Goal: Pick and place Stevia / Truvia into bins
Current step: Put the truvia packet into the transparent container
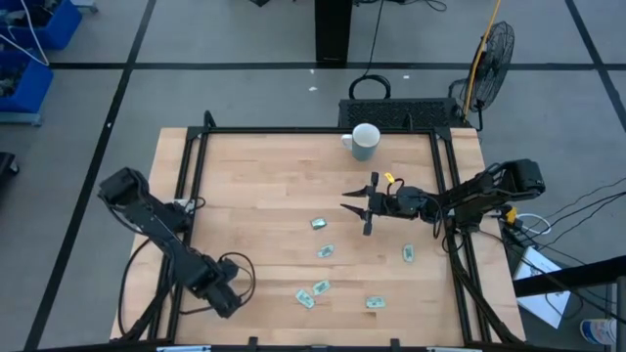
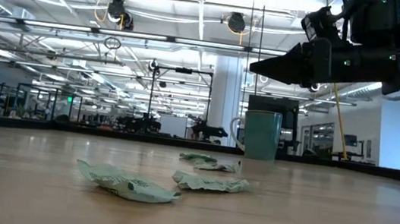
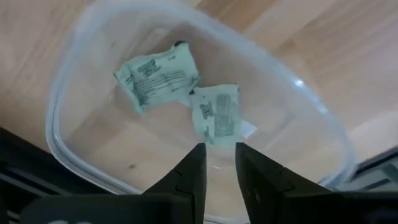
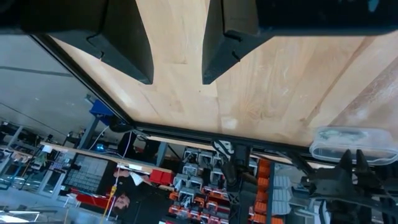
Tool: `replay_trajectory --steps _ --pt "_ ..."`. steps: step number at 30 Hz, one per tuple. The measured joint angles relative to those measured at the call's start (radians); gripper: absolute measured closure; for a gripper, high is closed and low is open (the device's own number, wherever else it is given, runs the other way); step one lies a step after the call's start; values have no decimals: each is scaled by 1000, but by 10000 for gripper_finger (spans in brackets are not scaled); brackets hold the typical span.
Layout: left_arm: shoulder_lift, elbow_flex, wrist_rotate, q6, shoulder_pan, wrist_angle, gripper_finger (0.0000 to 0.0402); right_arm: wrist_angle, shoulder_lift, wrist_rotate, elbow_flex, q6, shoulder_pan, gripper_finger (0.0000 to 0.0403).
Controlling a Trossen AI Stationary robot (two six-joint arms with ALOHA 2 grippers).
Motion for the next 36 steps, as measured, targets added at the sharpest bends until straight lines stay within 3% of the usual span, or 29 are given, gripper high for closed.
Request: replay_trajectory --steps 5,9,13,16,22,25,31,36 --pt "-47 0 32 1 57 0 309 -44 0 -103 2 29 1 273" --pt "-102 0 16 38 107 0 309 -237 0 -152 72 50 19 273" --pt "-166 0 -112 112 163 0 309 -543 0 -149 197 55 39 273" --pt "-206 0 -246 132 208 1 309 -662 0 -105 256 103 40 273" --pt "-232 0 -510 259 295 8 309 -556 76 -73 262 213 32 273" --pt "-233 0 -594 369 336 50 309 -485 151 -70 262 233 32 273" --pt "-232 0 -667 558 410 160 309 -330 291 -71 262 305 0 273" --pt "-232 0 -670 683 452 222 309 -268 381 -71 262 372 -29 273"
